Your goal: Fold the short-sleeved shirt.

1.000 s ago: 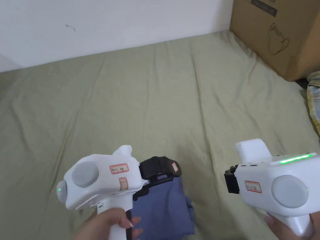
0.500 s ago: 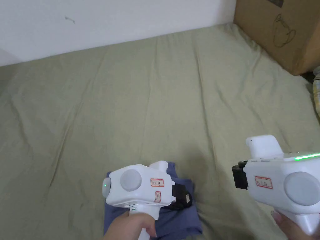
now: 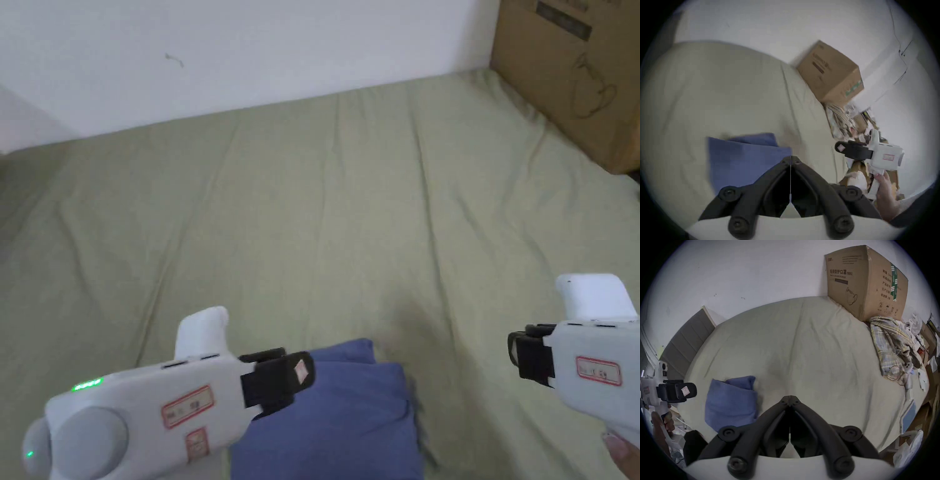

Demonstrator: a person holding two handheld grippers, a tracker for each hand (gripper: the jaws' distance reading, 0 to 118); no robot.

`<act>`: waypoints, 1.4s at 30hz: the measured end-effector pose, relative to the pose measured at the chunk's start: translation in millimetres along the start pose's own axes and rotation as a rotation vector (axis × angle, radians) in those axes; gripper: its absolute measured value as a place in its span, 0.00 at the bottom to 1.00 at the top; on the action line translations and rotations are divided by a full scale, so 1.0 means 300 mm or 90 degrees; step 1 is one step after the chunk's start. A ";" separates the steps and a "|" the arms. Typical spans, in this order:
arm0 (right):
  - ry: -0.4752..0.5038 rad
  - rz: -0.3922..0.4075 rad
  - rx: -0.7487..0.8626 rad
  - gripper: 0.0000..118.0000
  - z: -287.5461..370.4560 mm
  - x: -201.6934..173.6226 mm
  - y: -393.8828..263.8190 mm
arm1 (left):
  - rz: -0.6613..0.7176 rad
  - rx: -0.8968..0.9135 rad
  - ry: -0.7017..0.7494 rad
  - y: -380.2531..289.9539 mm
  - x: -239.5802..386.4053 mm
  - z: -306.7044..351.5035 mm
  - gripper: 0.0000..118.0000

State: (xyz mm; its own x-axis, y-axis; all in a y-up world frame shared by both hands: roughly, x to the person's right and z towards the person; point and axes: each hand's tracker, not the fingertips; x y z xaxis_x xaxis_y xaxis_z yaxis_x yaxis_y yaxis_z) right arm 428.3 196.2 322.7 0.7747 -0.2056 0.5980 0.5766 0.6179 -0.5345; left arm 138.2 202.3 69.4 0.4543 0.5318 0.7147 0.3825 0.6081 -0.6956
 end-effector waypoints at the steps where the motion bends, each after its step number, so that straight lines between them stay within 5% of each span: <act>1: 0.045 0.002 -0.003 0.00 -0.015 -0.022 0.005 | -0.003 0.020 0.024 -0.005 -0.024 0.046 0.00; 7: 0.326 -0.088 -0.148 0.00 -0.225 -0.177 -0.012 | 0.091 0.016 0.065 -0.073 -0.186 0.148 0.00; 9: 0.336 -0.083 -0.189 0.00 -0.307 -0.214 -0.030 | 0.138 0.022 0.055 -0.104 -0.229 0.154 0.00; 13: 0.246 -0.024 -0.262 0.00 -0.427 -0.215 -0.076 | 0.203 0.019 0.042 -0.151 -0.312 0.149 0.00; 17: 0.295 -0.126 -0.265 0.00 -0.434 -0.097 -0.111 | 0.232 -0.002 0.016 -0.161 -0.388 0.110 0.01; 18: 0.276 -0.130 -0.268 0.00 -0.432 -0.079 -0.116 | 0.239 -0.006 0.001 -0.159 -0.408 0.098 0.06; 22: 0.281 -0.142 -0.270 0.00 -0.443 -0.037 -0.134 | 0.219 -0.036 -0.047 -0.145 -0.455 0.023 0.78; 24: 0.278 -0.143 -0.273 0.00 -0.452 -0.049 -0.131 | 0.205 -0.065 -0.074 -0.139 -0.468 -0.026 0.98; 25: 0.270 -0.130 -0.276 0.00 -0.454 -0.063 -0.129 | 0.208 -0.075 -0.098 -0.138 -0.483 -0.057 1.00; 31: 0.237 -0.052 -0.273 0.00 -0.444 -0.114 -0.118 | 0.301 -0.166 -0.253 -0.157 -0.586 -0.279 1.00; 35: 0.244 -0.064 -0.267 0.00 -0.446 -0.099 -0.128 | 0.368 -0.177 -0.405 -0.155 -0.576 -0.394 1.00; 37: 0.251 -0.085 -0.267 0.00 -0.451 -0.085 -0.134 | 0.372 -0.181 -0.385 -0.159 -0.558 -0.433 0.96; 38: 0.253 -0.091 -0.266 0.00 -0.452 -0.080 -0.137 | 0.333 -0.181 -0.355 -0.159 -0.551 -0.438 0.82; 40: 0.258 -0.101 -0.264 0.00 -0.451 -0.074 -0.142 | 0.227 -0.214 -0.169 -0.172 -0.533 -0.450 0.18; 42: 0.261 -0.109 -0.261 0.00 -0.442 -0.076 -0.142 | 0.320 -0.177 -0.278 -0.178 -0.556 -0.428 0.18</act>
State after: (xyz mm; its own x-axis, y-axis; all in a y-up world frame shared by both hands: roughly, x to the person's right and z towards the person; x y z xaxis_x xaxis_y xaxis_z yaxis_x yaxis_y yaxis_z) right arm 420.7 73.9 252.6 0.6520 -0.6027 0.4601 0.6914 0.2236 -0.6870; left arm 145.5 5.5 -22.1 0.2886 0.9303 0.2265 0.4291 0.0858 -0.8992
